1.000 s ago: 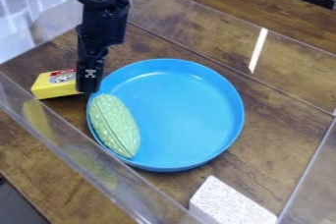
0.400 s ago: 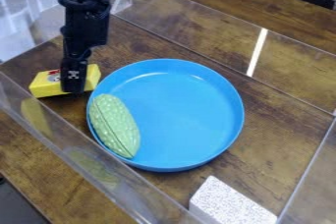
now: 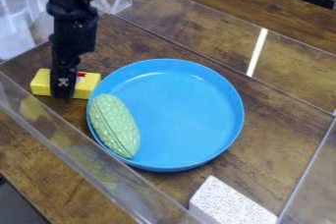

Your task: Remove the yellow block from inside the blue tray and put it on the table

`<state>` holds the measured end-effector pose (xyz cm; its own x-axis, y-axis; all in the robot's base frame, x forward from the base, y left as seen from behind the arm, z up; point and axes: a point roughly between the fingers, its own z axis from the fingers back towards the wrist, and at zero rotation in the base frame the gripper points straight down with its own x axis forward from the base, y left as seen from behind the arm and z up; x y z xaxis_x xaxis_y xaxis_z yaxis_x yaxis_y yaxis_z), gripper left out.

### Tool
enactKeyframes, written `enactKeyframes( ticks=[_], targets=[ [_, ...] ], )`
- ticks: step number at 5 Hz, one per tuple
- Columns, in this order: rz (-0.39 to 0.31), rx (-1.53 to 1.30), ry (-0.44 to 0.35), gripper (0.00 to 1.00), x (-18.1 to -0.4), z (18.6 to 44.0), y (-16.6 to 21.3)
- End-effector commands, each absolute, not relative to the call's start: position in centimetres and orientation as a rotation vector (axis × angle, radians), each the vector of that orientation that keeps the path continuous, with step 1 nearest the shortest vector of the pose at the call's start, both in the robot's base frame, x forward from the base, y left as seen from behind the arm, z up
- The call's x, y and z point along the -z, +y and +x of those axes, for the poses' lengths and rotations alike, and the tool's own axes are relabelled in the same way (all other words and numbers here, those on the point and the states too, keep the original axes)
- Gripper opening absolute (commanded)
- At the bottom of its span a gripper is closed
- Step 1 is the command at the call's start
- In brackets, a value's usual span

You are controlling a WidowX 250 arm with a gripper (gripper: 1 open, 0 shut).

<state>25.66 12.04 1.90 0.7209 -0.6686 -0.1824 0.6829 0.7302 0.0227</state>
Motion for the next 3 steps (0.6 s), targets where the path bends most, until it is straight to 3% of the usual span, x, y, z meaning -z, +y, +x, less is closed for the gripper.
enactKeyframes(
  ticks=[1,2,3],
  targets=[
    [0.116,0.734,0.148,1.0,-2.78,25.91,12.64],
    [0.112,0.734,0.151,0.0,-2.69,25.91,12.82],
    [0.11,0.733,0.152,0.0,-2.68,25.97,12.86]
  ],
)
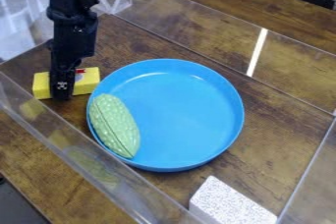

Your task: Remove the yellow block from inside the blue tray and put it on the table

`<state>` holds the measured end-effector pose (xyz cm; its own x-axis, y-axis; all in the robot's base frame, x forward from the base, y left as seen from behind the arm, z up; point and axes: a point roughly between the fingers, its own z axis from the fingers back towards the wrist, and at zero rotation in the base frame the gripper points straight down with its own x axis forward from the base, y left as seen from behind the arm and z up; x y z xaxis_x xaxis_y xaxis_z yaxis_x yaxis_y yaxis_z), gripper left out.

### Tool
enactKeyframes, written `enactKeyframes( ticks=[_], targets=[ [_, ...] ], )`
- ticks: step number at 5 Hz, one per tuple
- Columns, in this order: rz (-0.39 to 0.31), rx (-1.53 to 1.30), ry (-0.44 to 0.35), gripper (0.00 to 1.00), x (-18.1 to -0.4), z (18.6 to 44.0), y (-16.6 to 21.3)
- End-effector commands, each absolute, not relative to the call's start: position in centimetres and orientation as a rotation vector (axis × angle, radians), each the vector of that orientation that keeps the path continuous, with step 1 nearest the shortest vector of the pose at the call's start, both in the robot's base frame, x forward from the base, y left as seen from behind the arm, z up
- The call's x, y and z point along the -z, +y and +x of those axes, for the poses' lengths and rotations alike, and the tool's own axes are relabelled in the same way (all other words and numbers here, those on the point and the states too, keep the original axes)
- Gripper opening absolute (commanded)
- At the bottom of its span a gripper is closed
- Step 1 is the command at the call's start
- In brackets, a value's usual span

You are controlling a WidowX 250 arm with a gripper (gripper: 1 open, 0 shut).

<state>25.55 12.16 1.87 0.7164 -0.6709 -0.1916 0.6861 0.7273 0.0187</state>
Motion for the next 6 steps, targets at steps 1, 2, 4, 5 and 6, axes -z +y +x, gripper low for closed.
enactKeyframes(
  ticks=[1,2,4,5,6],
  targets=[
    [0.109,0.733,0.152,0.0,-2.69,26.04,12.84],
    [0.108,0.732,0.151,0.0,-2.72,26.12,12.8],
    [0.109,0.731,0.151,0.0,-2.74,26.29,12.73],
    [0.108,0.731,0.151,0.0,-2.72,26.35,12.71],
    [0.107,0.73,0.15,0.0,-2.79,26.42,12.69]
  ],
)
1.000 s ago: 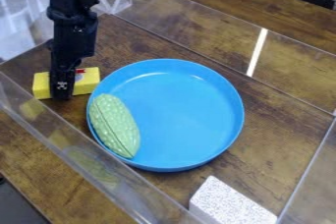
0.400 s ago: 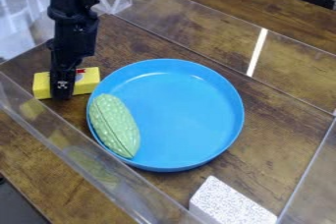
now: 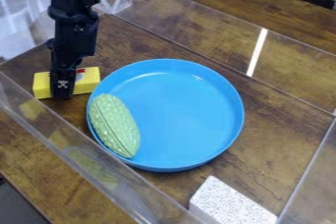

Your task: Remove the yellow block from inside the blue tray and put it on the table

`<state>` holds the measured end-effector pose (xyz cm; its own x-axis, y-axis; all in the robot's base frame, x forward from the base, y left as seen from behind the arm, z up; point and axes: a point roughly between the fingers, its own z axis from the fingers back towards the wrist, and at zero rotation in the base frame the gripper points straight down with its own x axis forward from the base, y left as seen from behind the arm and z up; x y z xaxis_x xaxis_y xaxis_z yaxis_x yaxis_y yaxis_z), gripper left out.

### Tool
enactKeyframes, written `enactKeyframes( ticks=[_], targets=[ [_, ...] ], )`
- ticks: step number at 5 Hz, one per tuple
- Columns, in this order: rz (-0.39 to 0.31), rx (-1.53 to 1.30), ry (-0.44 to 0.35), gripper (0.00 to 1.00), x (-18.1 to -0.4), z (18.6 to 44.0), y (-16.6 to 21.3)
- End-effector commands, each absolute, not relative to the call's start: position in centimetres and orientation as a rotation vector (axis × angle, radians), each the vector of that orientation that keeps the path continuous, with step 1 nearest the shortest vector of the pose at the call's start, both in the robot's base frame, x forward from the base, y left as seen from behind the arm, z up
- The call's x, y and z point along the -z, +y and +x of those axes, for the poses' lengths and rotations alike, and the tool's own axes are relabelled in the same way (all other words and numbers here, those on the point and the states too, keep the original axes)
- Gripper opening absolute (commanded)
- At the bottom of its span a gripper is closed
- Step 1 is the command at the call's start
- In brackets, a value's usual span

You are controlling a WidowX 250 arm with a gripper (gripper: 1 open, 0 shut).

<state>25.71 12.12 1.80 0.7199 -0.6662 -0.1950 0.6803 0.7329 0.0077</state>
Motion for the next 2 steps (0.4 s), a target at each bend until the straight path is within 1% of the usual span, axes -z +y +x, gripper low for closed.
enactKeyframes(
  ticks=[1,2],
  targets=[
    [0.106,0.73,0.149,0.0,-2.87,26.49,12.67],
    [0.105,0.729,0.149,0.0,-2.92,26.57,12.64]
  ],
)
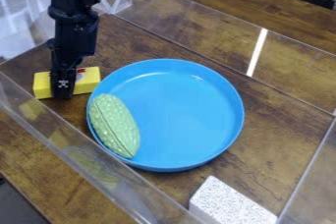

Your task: Remove the yellow block from inside the blue tray and put it on the table

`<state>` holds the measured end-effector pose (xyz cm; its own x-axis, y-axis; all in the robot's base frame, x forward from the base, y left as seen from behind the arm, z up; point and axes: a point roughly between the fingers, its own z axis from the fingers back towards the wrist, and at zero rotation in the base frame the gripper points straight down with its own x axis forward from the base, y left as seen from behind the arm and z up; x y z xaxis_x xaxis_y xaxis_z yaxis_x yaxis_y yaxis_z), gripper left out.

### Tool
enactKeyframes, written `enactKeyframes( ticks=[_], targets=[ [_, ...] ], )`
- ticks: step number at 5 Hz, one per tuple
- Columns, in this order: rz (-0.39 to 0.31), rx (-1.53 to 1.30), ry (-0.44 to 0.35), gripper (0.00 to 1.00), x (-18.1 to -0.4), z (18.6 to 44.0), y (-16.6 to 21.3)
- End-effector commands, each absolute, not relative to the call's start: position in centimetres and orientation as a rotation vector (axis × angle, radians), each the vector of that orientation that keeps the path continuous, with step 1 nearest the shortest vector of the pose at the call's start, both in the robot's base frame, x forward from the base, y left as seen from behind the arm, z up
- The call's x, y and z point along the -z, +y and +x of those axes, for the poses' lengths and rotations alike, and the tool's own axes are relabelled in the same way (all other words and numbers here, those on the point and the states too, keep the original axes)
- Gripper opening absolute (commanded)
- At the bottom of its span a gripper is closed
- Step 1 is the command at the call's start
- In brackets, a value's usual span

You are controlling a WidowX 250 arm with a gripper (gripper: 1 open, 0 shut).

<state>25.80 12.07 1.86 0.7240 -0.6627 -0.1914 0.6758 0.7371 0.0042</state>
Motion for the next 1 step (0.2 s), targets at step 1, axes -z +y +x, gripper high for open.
enactKeyframes(
  ticks=[1],
  targets=[
    [0.104,0.728,0.148,0.0,-2.93,26.67,12.62]
  ],
)
